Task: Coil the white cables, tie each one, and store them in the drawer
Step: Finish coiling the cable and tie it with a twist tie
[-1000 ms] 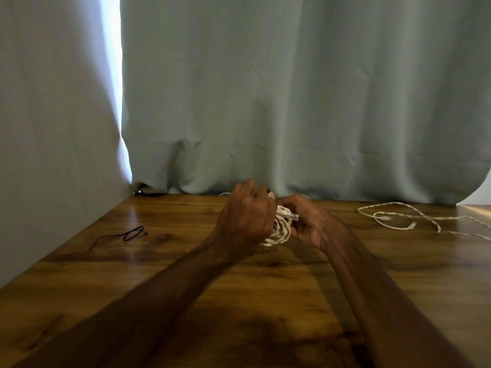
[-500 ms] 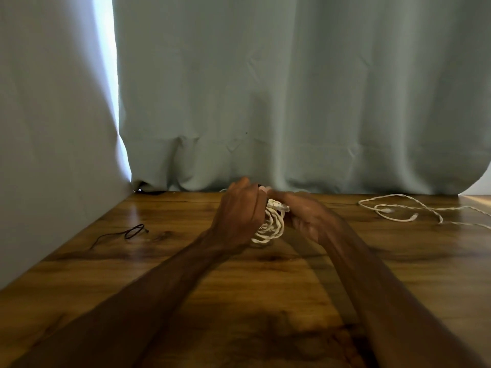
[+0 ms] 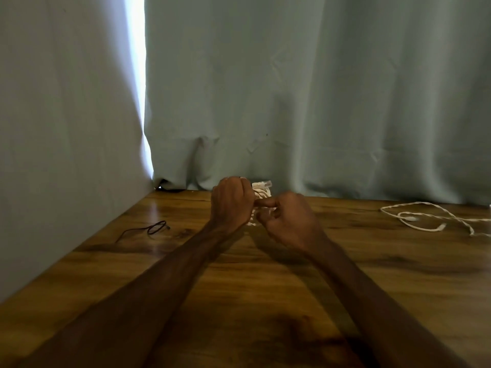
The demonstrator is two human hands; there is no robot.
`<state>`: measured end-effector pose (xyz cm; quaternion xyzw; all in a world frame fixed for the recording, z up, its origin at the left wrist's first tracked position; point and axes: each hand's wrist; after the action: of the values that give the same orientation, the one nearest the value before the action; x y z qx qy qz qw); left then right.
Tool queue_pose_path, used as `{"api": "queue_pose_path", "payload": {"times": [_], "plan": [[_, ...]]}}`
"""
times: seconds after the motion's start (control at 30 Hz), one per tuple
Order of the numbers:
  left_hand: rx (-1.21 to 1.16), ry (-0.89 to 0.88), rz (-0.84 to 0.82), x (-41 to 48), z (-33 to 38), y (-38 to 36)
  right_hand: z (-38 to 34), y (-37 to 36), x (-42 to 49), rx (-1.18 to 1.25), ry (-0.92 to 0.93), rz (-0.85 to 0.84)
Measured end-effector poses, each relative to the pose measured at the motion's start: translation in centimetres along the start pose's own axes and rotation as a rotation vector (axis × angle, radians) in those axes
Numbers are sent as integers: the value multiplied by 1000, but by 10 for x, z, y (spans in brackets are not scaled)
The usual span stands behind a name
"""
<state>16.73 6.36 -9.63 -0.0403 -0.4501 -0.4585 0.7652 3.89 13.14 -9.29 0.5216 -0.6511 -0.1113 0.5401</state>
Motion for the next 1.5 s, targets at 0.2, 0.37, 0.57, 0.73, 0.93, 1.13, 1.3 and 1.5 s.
{"api": "queue_pose_path", "payload": {"times": [0.2,0.37,0.57,0.73,0.93,1.13,1.3,1.5], "plan": [[-25,74,-91,-4,8,-7,-5,-17,-3,67,-94,133],[-58,-19,-46,-4,5,-5,-4,-3,0,431,-232,160],[-32,-58,-79,-3,1,-4,-3,1,-3,65,-147,232],[-1,-102,-149,-5,-1,-7,-5,8,-1,-1,-33,335],[-19,-68,-192,-8,0,-9,4,11,2,272,-63,339],[-37,-134,-218,-11,2,-11,0,11,2,580,-96,322],[-106,-131,-271,-12,3,-11,4,14,3,549,-70,313],[-291,37,-310,-10,5,-15,9,20,6,436,-58,314]]}}
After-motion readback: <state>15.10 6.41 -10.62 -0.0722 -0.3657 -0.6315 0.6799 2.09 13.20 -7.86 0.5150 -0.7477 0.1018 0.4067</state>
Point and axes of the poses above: each hand's wrist, its own x-axis towards the middle knuckle, its own y-axis out of the back of the hand, z = x × y
